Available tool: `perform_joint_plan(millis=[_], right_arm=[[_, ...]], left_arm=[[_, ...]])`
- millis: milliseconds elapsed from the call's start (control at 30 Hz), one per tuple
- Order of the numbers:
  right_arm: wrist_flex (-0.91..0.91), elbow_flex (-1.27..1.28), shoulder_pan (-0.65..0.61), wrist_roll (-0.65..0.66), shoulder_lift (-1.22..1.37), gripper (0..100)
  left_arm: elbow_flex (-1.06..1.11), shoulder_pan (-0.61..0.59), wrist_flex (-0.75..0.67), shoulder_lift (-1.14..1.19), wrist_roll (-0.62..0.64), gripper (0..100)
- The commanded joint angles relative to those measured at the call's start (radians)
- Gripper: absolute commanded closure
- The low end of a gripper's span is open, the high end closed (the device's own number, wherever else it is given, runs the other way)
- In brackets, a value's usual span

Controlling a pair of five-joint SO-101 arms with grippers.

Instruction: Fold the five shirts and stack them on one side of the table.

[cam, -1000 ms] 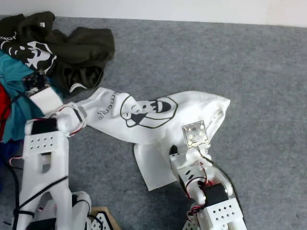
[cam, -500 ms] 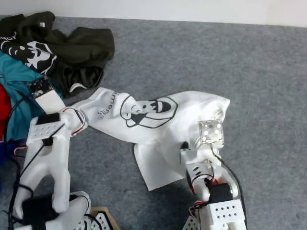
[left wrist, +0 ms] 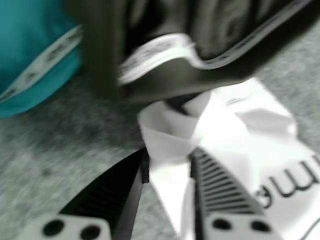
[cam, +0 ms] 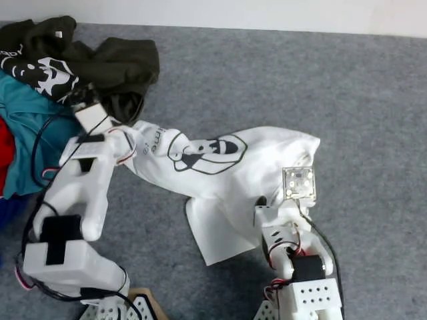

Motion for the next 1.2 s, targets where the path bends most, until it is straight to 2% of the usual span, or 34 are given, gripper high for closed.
perform_joint_plan(millis=[0, 400, 500, 667, 800, 900, 1000, 1167], right_arm=[[-0.018, -0.022, 0.007, -0.009, 0.001, 80.4], [-0.018, -0.016, -0.035, -0.015, 0.002, 80.4], [0.010, -0.038, -0.067, -0.078, 0.027, 80.4], [0.176, -0.272, -0.199, -0.100, 0.243, 80.4], [0.255, -0.383, -0.406, -0.087, 0.438, 80.4], [0.280, -0.403, -0.550, 0.009, 0.513, 80.4], [0.286, -0.384, -0.633, 0.077, 0.518, 80.4], [0.294, -0.352, -0.694, 0.129, 0.518, 80.4]], left_arm=[[-0.087, 0.035, -0.021, 0.015, -0.008, 98], [-0.200, 0.147, -0.014, -0.018, -0.003, 99], [-0.180, 0.154, -0.008, -0.102, -0.003, 99], [-0.107, 0.131, -0.002, -0.171, -0.003, 99], [-0.104, 0.081, -0.046, -0.110, -0.002, 99], [-0.133, 0.048, -0.078, -0.047, 0.043, 99], [-0.174, 0.030, -0.074, 0.010, 0.095, 99], [-0.216, 0.021, -0.074, 0.065, 0.095, 99]])
